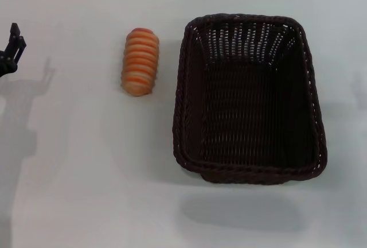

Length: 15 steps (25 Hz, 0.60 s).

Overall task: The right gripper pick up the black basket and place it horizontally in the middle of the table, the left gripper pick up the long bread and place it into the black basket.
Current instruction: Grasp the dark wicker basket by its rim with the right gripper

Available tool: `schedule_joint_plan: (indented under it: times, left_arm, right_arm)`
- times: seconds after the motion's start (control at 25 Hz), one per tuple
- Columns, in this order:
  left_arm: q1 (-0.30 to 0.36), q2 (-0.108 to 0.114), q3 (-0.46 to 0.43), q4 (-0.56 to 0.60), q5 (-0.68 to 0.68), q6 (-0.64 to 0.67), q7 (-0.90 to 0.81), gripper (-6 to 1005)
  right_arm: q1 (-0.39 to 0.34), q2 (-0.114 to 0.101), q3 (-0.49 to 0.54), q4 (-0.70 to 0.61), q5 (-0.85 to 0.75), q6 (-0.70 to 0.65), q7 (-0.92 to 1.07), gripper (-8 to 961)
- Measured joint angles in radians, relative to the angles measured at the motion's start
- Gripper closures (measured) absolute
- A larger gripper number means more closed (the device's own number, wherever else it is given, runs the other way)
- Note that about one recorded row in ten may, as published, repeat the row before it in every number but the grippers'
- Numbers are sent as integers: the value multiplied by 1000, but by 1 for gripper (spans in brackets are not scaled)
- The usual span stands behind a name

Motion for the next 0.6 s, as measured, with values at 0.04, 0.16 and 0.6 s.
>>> schedule_joint_plan:
  times: [0.04, 0.16, 0.6]
  left_arm:
    - [0, 0, 0, 0, 0, 0, 0, 138]
    - [-4, 0, 0, 0, 0, -1, 1, 137]
    - [-19, 3, -1, 0, 0, -33, 2, 137]
  right_arm:
    - [4, -34, 6, -64, -5, -59, -4, 115]
    - [3, -136, 80, -311, -27, -324, -25, 115]
    - [-4, 150, 967, -901, -63, -1918, -245, 116]
